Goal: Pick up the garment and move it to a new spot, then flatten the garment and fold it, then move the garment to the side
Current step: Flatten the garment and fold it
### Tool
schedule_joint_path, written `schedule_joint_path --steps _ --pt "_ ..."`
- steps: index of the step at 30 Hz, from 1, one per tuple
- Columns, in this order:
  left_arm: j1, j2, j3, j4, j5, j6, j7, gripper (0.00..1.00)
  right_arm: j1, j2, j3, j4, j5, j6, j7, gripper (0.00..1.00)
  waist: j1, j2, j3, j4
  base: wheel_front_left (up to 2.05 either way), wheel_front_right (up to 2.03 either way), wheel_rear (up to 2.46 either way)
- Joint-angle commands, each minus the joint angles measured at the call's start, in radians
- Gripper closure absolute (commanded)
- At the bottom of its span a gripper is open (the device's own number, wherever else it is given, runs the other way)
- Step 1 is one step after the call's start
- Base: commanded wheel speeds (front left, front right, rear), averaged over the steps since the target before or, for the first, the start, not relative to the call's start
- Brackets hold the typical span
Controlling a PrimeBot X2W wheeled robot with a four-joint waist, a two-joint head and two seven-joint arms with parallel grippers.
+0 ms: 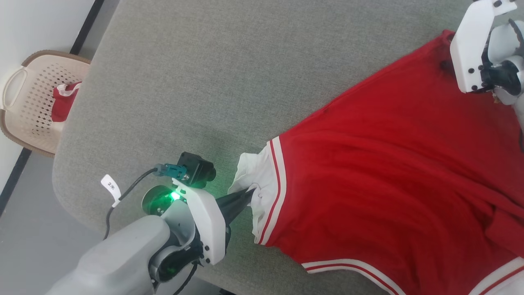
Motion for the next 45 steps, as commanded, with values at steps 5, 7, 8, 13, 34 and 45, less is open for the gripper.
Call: schedule_joint_path --steps 5,7,8,13,34,45 --pt "-0.014 -0.008 -0.005 0.06 -0.007 -0.011 0.004 1.0 0.089 0.012 0.075 0.119 0.034 0.0 0.069 1.0 0.0 -0.0001 0.006 -0.002 0.0 0.0 0.0" --pt "-0.022 -0.005 0.001 0.073 -0.013 -0.013 0.003 1.0 0.071 0.001 0.091 0.111 0.043 0.0 0.046 1.0 0.0 -0.0001 0.004 -0.014 0.0 0.0 0.0" --pt "-0.027 -0.002 0.006 0.08 -0.017 -0.014 0.004 1.0 0.056 -0.005 0.084 0.111 0.054 -0.001 0.027 1.0 0.0 -0.0001 0.002 -0.022 0.0 0.0 0.0" --pt "-0.062 0.037 0.041 0.093 -0.027 0.001 0.009 1.0 -0.015 0.001 0.09 0.07 0.093 -0.001 -0.056 1.0 0.0 -0.0001 -0.028 -0.079 0.0 0.0 0.0" --pt "-0.532 0.34 0.161 0.026 0.107 0.128 0.314 1.0 -0.089 -0.082 0.145 -0.249 0.242 0.0 -0.248 1.0 0.0 -0.0001 -0.27 -0.366 0.0 0.0 0.0" --pt "-0.702 0.296 0.161 0.162 0.152 0.069 0.349 1.0 -0.09 -0.073 0.106 -0.33 0.226 0.0 -0.263 1.0 0.0 -0.0001 -0.317 -0.434 0.0 0.0 0.0"
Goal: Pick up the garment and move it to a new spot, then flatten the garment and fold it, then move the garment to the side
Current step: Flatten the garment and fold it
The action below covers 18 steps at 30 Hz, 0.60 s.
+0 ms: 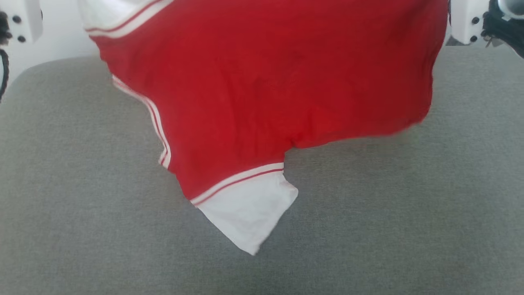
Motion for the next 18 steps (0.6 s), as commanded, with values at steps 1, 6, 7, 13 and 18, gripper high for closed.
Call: schedule_joint_path --steps 1,6,7,13,18 --pt "-0.034 -0.008 0.0 0.023 0.023 -0.013 -0.02 1.0 -0.012 0.004 -0.009 -0.002 -0.018 0.0 -0.022 1.0 0.0 0.0 0.003 -0.01 0.0 0.0 0.0" --pt "-0.121 -0.054 0.004 0.126 0.1 -0.039 -0.143 1.0 -0.051 0.031 -0.052 0.059 -0.085 0.0 -0.105 1.0 0.0 0.0 0.054 -0.023 0.0 0.0 0.0" --pt "-0.143 -0.066 0.013 0.152 0.108 -0.035 -0.167 1.0 -0.07 0.039 -0.063 0.073 -0.104 0.0 -0.132 1.0 0.0 0.0 0.073 -0.026 0.0 0.0 0.0" --pt "-0.303 -0.15 0.038 0.318 0.186 -0.029 -0.361 1.0 -0.186 0.113 -0.13 0.217 -0.238 0.0 -0.302 1.0 0.0 0.0 0.191 -0.036 0.0 0.0 0.0" --pt "-0.459 -0.207 0.059 0.423 0.251 -0.016 -0.543 1.0 -0.311 0.149 -0.213 0.331 -0.399 -0.001 -0.515 1.0 0.0 0.0 0.293 -0.033 0.0 0.0 0.0"
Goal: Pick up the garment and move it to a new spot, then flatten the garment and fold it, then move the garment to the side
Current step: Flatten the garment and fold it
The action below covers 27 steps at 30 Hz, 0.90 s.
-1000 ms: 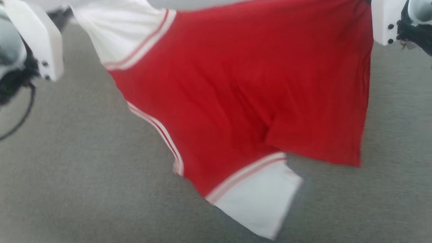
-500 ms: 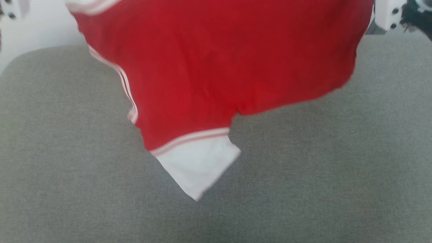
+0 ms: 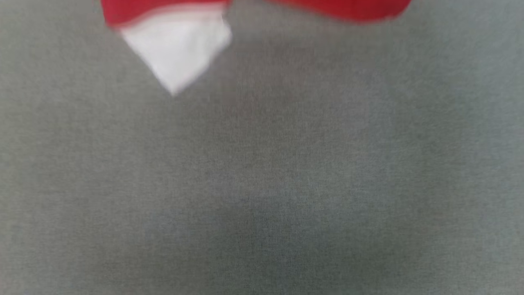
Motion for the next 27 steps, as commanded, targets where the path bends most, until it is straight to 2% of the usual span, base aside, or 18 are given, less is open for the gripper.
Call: schedule_joint_path --steps 1,3,6,7,10,11,13,16,20,27 --pt "-0.055 -0.014 0.013 0.037 0.014 0.009 -0.053 1.0 -0.044 0.005 -0.037 0.037 -0.058 -0.001 -0.077 1.0 0.0 0.0 0.085 0.003 0.0 0.0 0.0" --pt "-0.106 -0.034 0.013 0.07 0.042 0.002 -0.129 1.0 -0.075 0.022 -0.071 0.071 -0.136 -0.001 -0.167 1.0 0.0 0.0 0.114 0.009 0.0 0.0 0.0" --pt "-0.152 -0.064 0.024 0.093 0.064 -0.021 -0.19 1.0 -0.103 0.041 -0.125 0.121 -0.234 -0.001 -0.246 1.0 0.0 0.0 0.146 0.021 0.0 0.0 0.0" --pt "-0.143 -0.072 0.029 0.103 0.067 -0.027 -0.195 1.0 -0.101 0.049 -0.138 0.145 -0.254 -0.001 -0.249 1.0 0.0 0.0 0.152 0.026 0.0 0.0 0.0" --pt "-0.074 -0.096 0.024 0.14 0.064 -0.083 -0.201 1.0 -0.075 0.084 -0.147 0.205 -0.292 -0.001 -0.253 1.0 0.0 0.0 0.155 0.039 0.0 0.0 0.0" --pt "-0.074 -0.096 0.024 0.14 0.064 -0.083 -0.201 1.0 -0.075 0.084 -0.147 0.205 -0.292 -0.001 -0.253 1.0 0.0 0.0 0.155 0.039 0.0 0.0 0.0" --pt "-0.026 -0.111 0.013 0.167 0.053 -0.114 -0.202 1.0 -0.033 0.099 -0.133 0.243 -0.294 -0.001 -0.252 1.0 0.0 0.0 0.145 0.047 0.0 0.0 0.0" --pt "0.066 -0.13 -0.029 0.203 0.028 -0.151 -0.149 1.0 0.013 0.112 -0.113 0.295 -0.264 -0.001 -0.232 1.0 0.0 0.0 0.12 0.058 0.0 0.0 0.0" --pt "0.224 -0.139 -0.084 0.175 -0.052 -0.162 -0.039 1.0 0.106 0.126 -0.066 0.337 -0.21 -0.001 -0.207 1.0 0.0 0.0 0.076 0.073 0.0 0.0 0.0" --pt "0.486 -0.025 -0.19 -0.052 -0.226 -0.162 0.188 1.0 0.27 0.104 0.041 0.296 -0.053 -0.001 -0.131 1.0 0.0 0.0 0.003 0.094 0.0 0.0 0.0"
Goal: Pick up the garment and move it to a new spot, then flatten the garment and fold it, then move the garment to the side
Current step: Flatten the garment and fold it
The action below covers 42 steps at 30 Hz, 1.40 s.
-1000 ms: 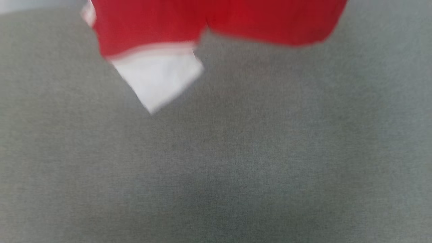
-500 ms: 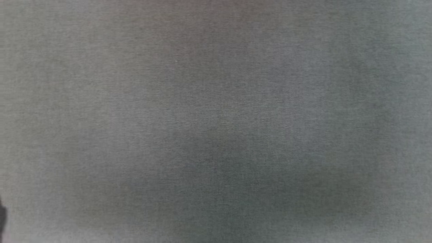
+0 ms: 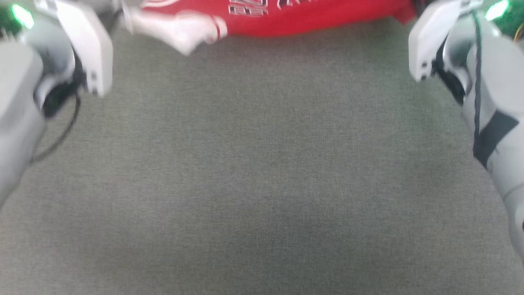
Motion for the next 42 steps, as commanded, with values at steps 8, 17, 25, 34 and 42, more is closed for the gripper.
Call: schedule_joint_path --steps 8,17,25,34,42 --pt "0.27 0.147 -0.045 -0.301 -0.131 0.074 0.183 1.0 0.265 -0.131 0.132 -0.247 0.227 0.0 0.169 1.0 -0.0001 0.0 -0.077 0.022 0.0 0.0 0.0" --pt "0.547 0.358 -0.075 -0.783 -0.223 0.344 0.249 1.0 0.637 -0.338 0.081 -0.64 0.4 -0.001 0.349 1.0 -0.0001 0.0 -0.102 0.022 0.0 0.0 0.0" --pt "0.731 0.459 -0.108 -1.02 -0.289 0.497 0.229 1.0 0.991 -0.372 -0.098 -0.934 0.384 0.0 0.521 1.0 -0.0001 0.0 -0.106 0.015 0.0 0.0 0.0" --pt "0.829 0.514 -0.137 -1.116 -0.339 0.565 0.235 1.0 1.266 -0.292 -0.297 -1.207 0.338 0.0 0.693 1.0 -0.0001 0.0 -0.101 0.005 0.0 0.0 0.0" --pt "0.747 0.583 -0.084 -1.159 -0.288 0.581 0.235 1.0 1.257 -0.21 -0.388 -1.336 0.285 0.0 0.71 1.0 -0.0001 0.0 -0.088 -0.009 0.0 0.0 0.0"
